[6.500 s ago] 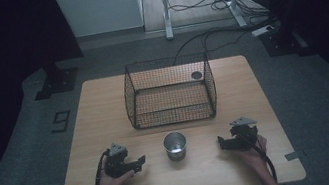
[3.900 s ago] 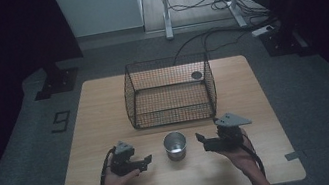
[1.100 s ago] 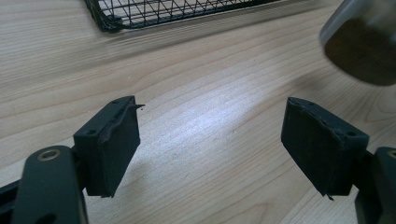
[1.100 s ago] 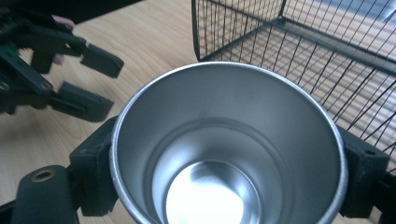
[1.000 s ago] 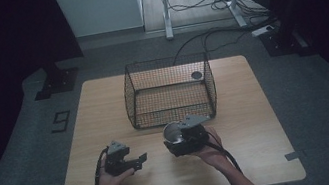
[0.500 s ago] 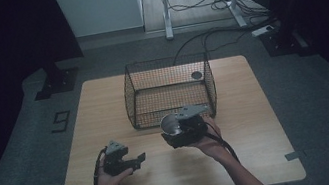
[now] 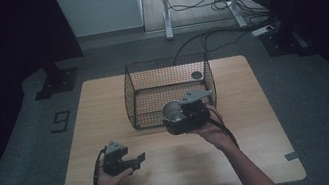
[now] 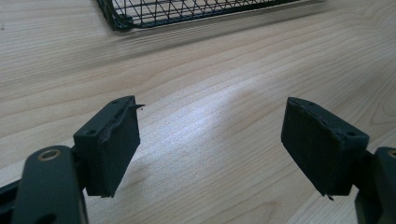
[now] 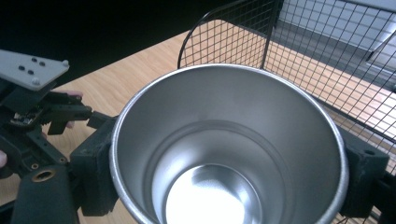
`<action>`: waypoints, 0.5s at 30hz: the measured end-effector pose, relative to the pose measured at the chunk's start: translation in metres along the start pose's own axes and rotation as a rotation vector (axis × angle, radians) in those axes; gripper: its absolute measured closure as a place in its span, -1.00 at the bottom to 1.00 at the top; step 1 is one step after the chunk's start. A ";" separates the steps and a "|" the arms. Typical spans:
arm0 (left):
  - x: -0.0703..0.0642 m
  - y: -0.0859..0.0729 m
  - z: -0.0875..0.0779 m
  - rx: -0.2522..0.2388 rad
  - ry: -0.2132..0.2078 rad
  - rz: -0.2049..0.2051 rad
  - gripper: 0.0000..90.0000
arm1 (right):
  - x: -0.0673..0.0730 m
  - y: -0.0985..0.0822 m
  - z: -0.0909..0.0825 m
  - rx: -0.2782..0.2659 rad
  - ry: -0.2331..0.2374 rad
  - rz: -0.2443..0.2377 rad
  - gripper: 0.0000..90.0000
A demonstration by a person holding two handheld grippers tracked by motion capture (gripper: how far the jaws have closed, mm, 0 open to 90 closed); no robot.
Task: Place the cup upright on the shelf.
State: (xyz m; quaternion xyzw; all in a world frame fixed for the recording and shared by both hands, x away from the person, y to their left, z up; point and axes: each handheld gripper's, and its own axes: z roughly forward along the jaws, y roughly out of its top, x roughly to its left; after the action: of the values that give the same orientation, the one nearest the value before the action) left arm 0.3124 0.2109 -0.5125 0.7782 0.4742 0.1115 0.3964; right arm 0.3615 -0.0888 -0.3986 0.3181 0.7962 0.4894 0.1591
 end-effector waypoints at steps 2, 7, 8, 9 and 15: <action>0.000 0.000 0.000 0.002 -0.001 0.000 -0.56 | -0.004 0.004 -0.001 -0.004 -0.004 0.006 -0.67; -0.001 0.000 0.001 0.003 -0.003 0.004 -0.56 | -0.009 0.010 -0.001 -0.011 -0.009 0.015 -0.67; -0.001 0.000 0.001 0.006 -0.003 0.006 -0.56 | -0.011 0.013 -0.002 -0.014 -0.017 0.020 -0.67; -0.001 0.000 0.001 0.007 -0.003 0.006 -0.56 | -0.011 0.013 -0.002 -0.014 -0.017 0.020 -0.67; 0.000 0.000 0.000 -0.001 -0.004 0.002 -0.56 | -0.020 0.021 -0.002 -0.023 -0.023 0.028 -0.67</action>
State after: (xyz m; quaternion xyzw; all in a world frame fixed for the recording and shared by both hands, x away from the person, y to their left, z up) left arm 0.3120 0.2109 -0.5127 0.7787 0.4727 0.1104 0.3975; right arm 0.3830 -0.0967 -0.3805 0.3331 0.7841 0.4970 0.1649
